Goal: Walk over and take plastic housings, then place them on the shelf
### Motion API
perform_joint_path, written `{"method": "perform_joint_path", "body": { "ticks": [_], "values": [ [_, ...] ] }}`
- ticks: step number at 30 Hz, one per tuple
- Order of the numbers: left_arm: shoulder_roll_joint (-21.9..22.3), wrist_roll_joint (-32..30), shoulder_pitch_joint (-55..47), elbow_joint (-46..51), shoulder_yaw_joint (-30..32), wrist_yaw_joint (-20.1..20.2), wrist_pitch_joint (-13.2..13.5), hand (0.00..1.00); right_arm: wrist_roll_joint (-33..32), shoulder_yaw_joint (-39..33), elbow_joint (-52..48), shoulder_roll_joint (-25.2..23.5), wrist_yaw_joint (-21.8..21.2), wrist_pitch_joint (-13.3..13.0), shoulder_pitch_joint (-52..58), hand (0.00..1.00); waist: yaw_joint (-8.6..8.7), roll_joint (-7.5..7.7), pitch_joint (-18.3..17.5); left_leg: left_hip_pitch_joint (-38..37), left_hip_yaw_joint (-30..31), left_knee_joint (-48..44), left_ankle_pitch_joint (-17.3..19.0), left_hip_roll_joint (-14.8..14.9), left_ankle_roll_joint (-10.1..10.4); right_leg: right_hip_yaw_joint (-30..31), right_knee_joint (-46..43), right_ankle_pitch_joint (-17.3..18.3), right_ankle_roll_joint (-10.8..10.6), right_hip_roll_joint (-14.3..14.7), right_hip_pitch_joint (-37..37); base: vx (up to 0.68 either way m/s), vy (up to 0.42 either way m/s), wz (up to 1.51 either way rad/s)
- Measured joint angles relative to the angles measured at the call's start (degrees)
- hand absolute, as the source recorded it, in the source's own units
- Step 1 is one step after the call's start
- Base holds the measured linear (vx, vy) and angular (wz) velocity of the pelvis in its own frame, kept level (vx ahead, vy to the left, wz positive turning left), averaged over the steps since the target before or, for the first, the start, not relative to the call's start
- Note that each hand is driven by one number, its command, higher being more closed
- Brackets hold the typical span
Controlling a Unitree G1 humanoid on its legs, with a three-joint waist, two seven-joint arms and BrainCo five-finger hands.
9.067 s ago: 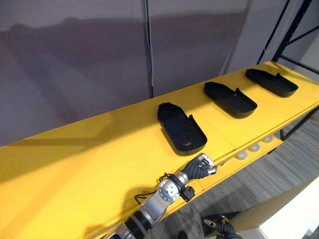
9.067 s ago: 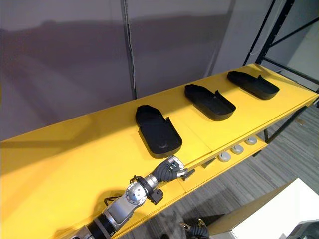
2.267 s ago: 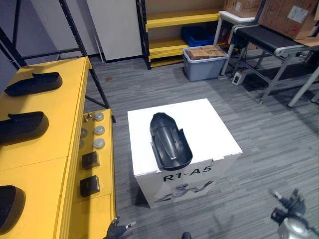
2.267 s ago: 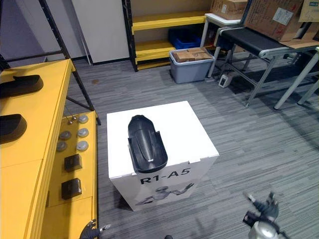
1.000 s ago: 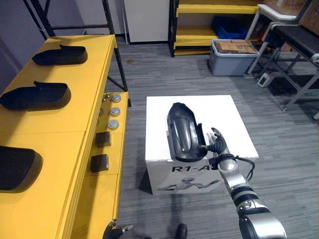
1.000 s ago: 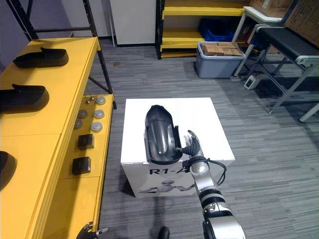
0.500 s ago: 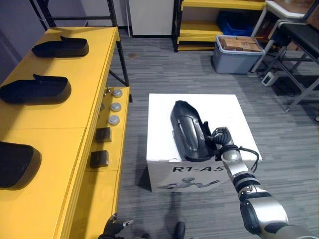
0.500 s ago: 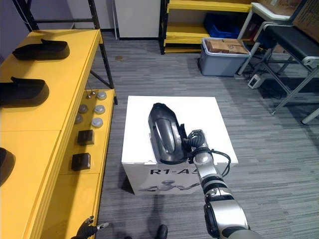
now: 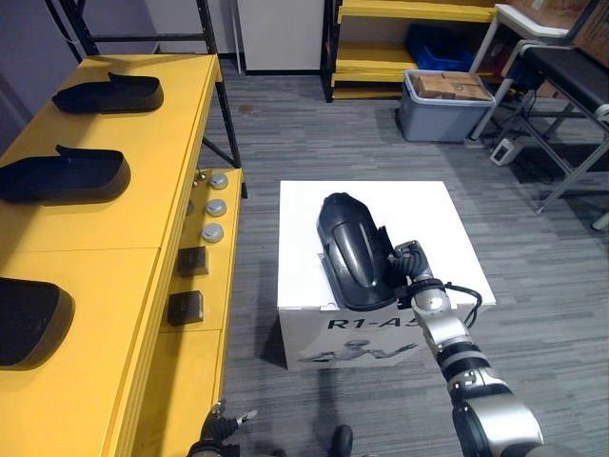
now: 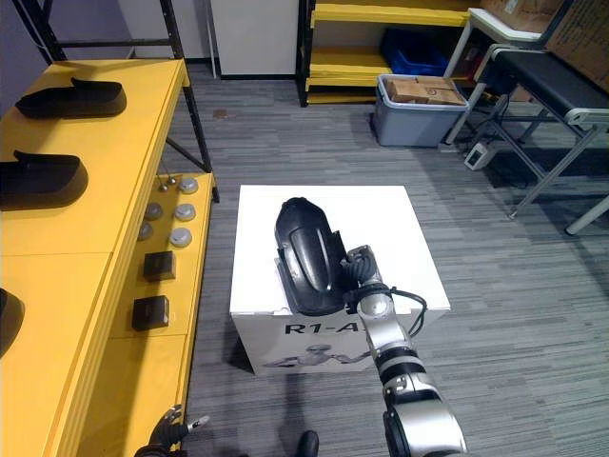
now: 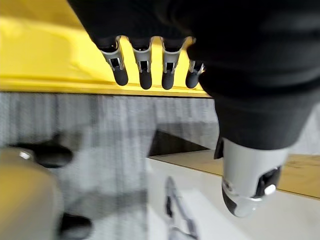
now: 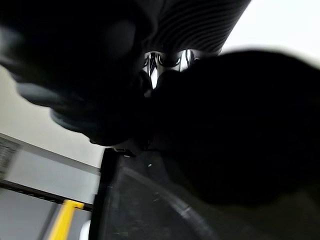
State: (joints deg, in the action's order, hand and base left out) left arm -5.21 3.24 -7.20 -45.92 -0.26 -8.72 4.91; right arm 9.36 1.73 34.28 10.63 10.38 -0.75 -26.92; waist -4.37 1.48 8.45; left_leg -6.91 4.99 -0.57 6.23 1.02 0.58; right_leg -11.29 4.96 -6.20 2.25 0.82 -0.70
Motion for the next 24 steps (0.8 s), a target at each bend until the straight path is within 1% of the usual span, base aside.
{"method": "perform_joint_path", "body": {
  "ticks": [2, 3, 5, 6, 8, 11, 13, 16, 18, 22, 24],
  "values": [
    [1.79, 0.0, -1.33, 5.18, -0.03, -0.01, 0.08, 0.0, 0.15, -2.76, -4.23, -1.54, 1.04, 0.01, 3.15, 1.0, 0.16, -0.04, 0.02, 0.17, 0.11, -0.18, 0.0, -0.1, -0.01, -0.17, -0.01, -0.03, -0.05, -0.12, 0.03, 0.0, 0.021, 0.03],
    [2.09, 0.0, -1.63, 6.95, -0.03, -0.01, 0.08, 0.0, 0.19, -3.52, -5.48, -2.03, 1.5, 0.0, 4.01, 1.0, 0.28, -0.04, 0.02, 0.24, 0.15, -0.26, -0.01, -0.12, -0.01, -0.22, -0.01, -0.04, -0.05, -0.14, 0.05, 0.0, 0.014, 0.05],
    [2.54, -0.04, -3.27, 14.9, -0.06, -0.07, 0.22, 0.0, 0.44, -5.32, -10.71, -2.4, 3.28, 0.01, 7.46, 1.0, 0.55, -0.08, 0.03, 0.99, 0.86, -0.9, -0.03, -0.26, -0.04, -0.51, -0.03, -0.04, -0.06, -0.28, 0.29, -0.01, 0.003, 0.12],
    [2.58, -0.07, -3.44, 16.86, -0.05, -0.13, 0.33, 0.0, 0.57, -5.93, -12.4, -2.46, 3.63, 0.0, 8.37, 1.0, 0.54, -0.1, 0.01, 1.31, 1.05, -1.15, -0.03, -0.3, -0.04, -0.62, -0.03, -0.04, -0.06, -0.32, 0.45, -0.02, -0.004, 0.14],
    [2.86, -0.12, -4.16, 24.24, -0.13, -0.44, 0.98, 0.0, 0.74, -6.36, -18.07, -2.49, 5.45, -0.05, 10.95, 1.0, 0.54, -0.3, -0.03, 1.79, 1.28, -1.75, -0.05, -0.37, -0.04, -0.69, -0.03, -0.04, -0.05, -0.36, 0.63, -0.02, -0.004, 0.05],
    [3.76, -0.12, -4.5, 30.94, -0.26, -0.85, 1.59, 0.0, 1.01, -6.48, -22.36, -3.11, 6.59, -0.49, 12.29, 1.0, 0.58, -0.83, -0.25, 1.85, 1.37, -2.05, -0.09, -0.36, -0.08, -0.73, -0.02, -0.03, -0.05, -0.35, 0.52, -0.02, -0.002, 0.01],
    [4.83, -0.1, -4.61, 35.76, -0.32, -0.96, 1.79, 0.0, 1.92, -7.49, -26.08, -4.85, 6.87, -0.56, 13.42, 1.0, 0.53, -0.96, -0.27, 1.83, 1.49, -2.06, -0.16, -0.34, -0.19, -0.89, 0.0, -0.04, -0.04, -0.35, 0.43, -0.03, -0.004, 0.04],
    [5.18, -0.11, -4.6, 42.03, -1.55, -1.18, 2.83, 0.0, 2.53, -7.3, -29.91, -6.33, 7.11, -1.23, 14.05, 1.0, 0.53, -1.01, -0.3, 1.74, 1.52, -2.23, -0.17, -0.34, -0.22, -1.02, 0.04, -0.04, -0.03, -0.36, 0.04, -0.03, -0.001, 0.02],
    [5.19, -0.12, -4.14, 46.4, -3.62, -1.69, 3.56, 0.0, 3.35, -6.91, -32.9, -6.87, 7.19, -2.4, 14.28, 1.0, 0.53, -1.04, -0.36, 1.67, 1.54, -2.48, -0.17, -0.38, -0.23, -1.16, 0.06, -0.07, -0.01, -0.4, -0.29, -0.01, 0.003, 0.02],
    [5.12, 0.01, -2.49, 50.08, -6.5, -2.27, 4.35, 0.0, 4.48, -3.74, -37.38, -6.97, 7.55, -3.36, 14.33, 1.0, 0.54, -1.19, -0.53, 1.68, 1.51, -2.68, -0.17, -0.38, -0.23, -1.27, 0.05, -0.2, 0.12, -0.38, -0.39, 0.0, 0.001, 0.01],
    [5.19, 0.49, -0.63, 50.77, -8.64, -2.24, 4.49, 0.0, 4.7, -1.06, -38.56, -7.01, 7.46, -4.69, 14.31, 1.0, 0.51, -1.44, -1.03, 1.65, 1.46, -2.72, -0.17, -0.35, -0.24, -1.17, 0.03, -0.3, 0.15, -0.33, -0.39, 0.0, 0.0, 0.0]
  ]
}}
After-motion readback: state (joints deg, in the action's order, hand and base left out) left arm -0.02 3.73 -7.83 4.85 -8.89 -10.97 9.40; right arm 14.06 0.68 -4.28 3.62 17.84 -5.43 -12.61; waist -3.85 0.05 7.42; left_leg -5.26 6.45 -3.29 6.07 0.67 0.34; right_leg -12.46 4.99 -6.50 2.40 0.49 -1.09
